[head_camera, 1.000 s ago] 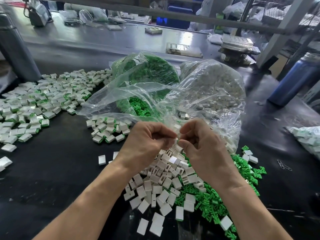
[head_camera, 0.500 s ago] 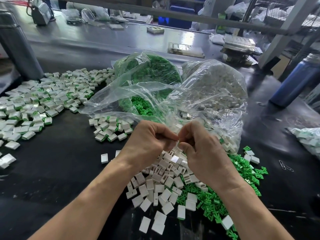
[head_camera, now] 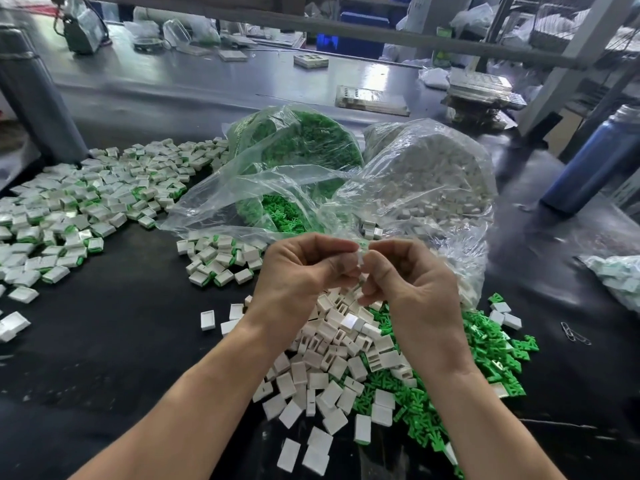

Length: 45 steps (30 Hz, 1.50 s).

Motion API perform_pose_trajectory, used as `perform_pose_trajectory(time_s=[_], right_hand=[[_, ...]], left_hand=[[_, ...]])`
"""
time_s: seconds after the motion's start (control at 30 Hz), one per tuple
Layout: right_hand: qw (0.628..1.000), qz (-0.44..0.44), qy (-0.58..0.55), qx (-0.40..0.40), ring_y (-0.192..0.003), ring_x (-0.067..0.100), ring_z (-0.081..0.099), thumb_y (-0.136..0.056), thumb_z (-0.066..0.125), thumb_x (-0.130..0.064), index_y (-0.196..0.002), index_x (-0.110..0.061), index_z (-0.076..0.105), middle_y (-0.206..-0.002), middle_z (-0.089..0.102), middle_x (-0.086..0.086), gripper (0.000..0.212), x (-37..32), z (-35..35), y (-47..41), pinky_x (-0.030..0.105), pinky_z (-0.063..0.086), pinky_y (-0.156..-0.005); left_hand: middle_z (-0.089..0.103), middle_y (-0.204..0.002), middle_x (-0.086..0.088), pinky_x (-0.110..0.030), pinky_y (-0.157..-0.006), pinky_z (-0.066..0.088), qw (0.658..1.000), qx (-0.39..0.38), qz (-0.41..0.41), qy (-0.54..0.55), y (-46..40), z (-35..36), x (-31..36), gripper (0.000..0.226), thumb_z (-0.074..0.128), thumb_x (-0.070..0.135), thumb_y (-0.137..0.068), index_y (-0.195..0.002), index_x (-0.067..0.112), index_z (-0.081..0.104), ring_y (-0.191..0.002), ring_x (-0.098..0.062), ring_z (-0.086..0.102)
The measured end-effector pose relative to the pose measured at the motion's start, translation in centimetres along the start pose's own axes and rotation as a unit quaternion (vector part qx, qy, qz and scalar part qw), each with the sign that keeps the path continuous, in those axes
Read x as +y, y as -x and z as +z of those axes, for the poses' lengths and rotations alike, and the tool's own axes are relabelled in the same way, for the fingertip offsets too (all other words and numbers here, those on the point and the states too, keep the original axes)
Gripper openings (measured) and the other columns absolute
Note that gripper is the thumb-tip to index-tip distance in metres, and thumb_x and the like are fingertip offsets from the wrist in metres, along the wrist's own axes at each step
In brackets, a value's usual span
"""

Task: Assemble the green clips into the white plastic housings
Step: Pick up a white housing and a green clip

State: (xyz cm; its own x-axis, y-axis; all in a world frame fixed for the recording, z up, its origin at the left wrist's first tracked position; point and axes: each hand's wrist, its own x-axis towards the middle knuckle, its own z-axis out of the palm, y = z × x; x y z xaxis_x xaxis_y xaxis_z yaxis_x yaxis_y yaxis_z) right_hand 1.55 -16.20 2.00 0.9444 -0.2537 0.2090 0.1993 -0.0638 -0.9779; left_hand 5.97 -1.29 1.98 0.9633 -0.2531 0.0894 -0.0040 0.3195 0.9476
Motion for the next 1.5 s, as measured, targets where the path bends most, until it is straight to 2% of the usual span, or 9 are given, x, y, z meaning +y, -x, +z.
perform_pose_trajectory(time_s=[0.27,0.53,0.7,0.83,0.9,0.97,1.07,1.17,1.5], right_hand=[[1.000,0.022,-0.013,-0.018,-0.063,0.018,0.062,-0.100,0.066,-0.018,-0.096,-0.009,0.073,-0.073,0.070,0.002,0.011,0.2,-1.0,-0.2,0.030,0.059,-0.058],[0.996,-0.038,0.084,-0.015,-0.063,0.015,0.065,-0.100,0.067,-0.010,-0.093,-0.019,0.070,-0.074,0.070,-0.002,0.011,0.6,-0.6,0.0,0.033,0.058,-0.057],[0.981,-0.077,0.176,-0.003,-0.070,0.020,0.066,-0.098,0.069,-0.011,-0.091,-0.022,0.068,-0.076,0.068,-0.005,0.012,0.3,-0.4,0.3,0.049,0.057,-0.064],[0.961,-0.110,0.255,0.002,-0.071,0.008,0.061,-0.096,0.071,-0.010,-0.090,-0.021,0.067,-0.077,0.064,-0.011,0.013,0.0,-0.5,0.2,0.020,0.048,-0.059],[0.954,-0.119,0.275,0.000,-0.067,0.006,0.059,-0.095,0.072,-0.008,-0.090,-0.018,0.068,-0.076,0.063,-0.012,0.011,0.0,-0.5,0.3,0.014,0.043,-0.057],[0.959,-0.114,0.260,-0.011,-0.064,0.007,0.061,-0.094,0.073,-0.006,-0.090,-0.017,0.069,-0.072,0.064,-0.010,0.012,0.1,-0.4,0.4,0.015,0.045,-0.055],[0.989,-0.064,0.130,-0.011,-0.061,0.011,0.064,-0.095,0.071,-0.004,-0.089,-0.014,0.071,-0.072,0.069,-0.002,0.012,0.2,-0.3,0.4,0.027,0.053,-0.053],[0.999,-0.026,0.021,0.008,-0.061,0.016,0.064,-0.097,0.068,-0.001,-0.090,-0.006,0.070,-0.073,0.070,0.006,0.008,0.1,0.0,0.4,0.023,0.054,-0.055],[0.998,-0.031,-0.018,0.043,-0.067,0.011,0.070,-0.099,0.065,-0.001,-0.093,-0.005,0.067,-0.081,0.075,0.005,0.008,0.5,0.9,1.1,0.020,0.055,-0.057]], left_hand=[[0.080,-0.099,-0.008,-0.029,-0.084,0.061,0.998,-0.040,0.011,-0.046,0.2,-0.1,-0.3,0.031,0.082,0.012,-0.075,-0.106,0.010,0.077,-0.094,-0.024,0.077],[0.078,-0.085,-0.013,-0.028,-0.073,0.063,0.998,-0.011,-0.044,-0.034,0.3,-0.1,-0.3,0.017,0.079,0.020,-0.077,-0.093,0.014,0.081,-0.075,-0.021,0.074],[0.078,-0.079,-0.010,-0.027,-0.066,0.062,0.994,0.004,-0.002,-0.108,0.4,-0.1,-0.3,0.007,0.077,0.007,-0.089,-0.094,0.011,0.080,-0.068,-0.020,0.074],[0.078,-0.076,-0.003,-0.023,-0.064,0.060,0.982,-0.004,0.040,-0.187,0.5,-0.3,-0.1,0.013,0.074,0.002,-0.092,-0.091,0.014,0.080,-0.067,-0.017,0.073],[0.077,-0.077,0.002,-0.020,-0.063,0.058,0.974,-0.015,0.051,-0.222,0.6,-0.4,0.1,0.015,0.074,0.002,-0.092,-0.091,0.016,0.079,-0.067,-0.014,0.073],[0.078,-0.078,0.004,-0.019,-0.064,0.058,0.969,-0.020,0.056,-0.239,0.5,-0.7,0.2,0.014,0.074,0.001,-0.092,-0.093,0.014,0.079,-0.068,-0.011,0.073],[0.078,-0.077,-0.004,-0.022,-0.063,0.060,0.981,-0.006,0.039,-0.188,0.4,-0.6,0.4,0.012,0.074,0.000,-0.092,-0.092,0.010,0.079,-0.066,-0.016,0.074],[0.077,-0.074,-0.010,-0.026,-0.062,0.062,0.993,0.003,0.011,-0.120,0.6,-0.2,0.4,0.015,0.074,0.001,-0.091,-0.086,0.013,0.080,-0.062,-0.019,0.071],[0.075,-0.073,-0.013,-0.044,-0.072,0.066,0.998,0.022,-0.012,-0.066,1.0,1.1,-0.3,0.023,0.072,0.004,-0.092,-0.081,0.021,0.083,-0.066,-0.025,0.071]])
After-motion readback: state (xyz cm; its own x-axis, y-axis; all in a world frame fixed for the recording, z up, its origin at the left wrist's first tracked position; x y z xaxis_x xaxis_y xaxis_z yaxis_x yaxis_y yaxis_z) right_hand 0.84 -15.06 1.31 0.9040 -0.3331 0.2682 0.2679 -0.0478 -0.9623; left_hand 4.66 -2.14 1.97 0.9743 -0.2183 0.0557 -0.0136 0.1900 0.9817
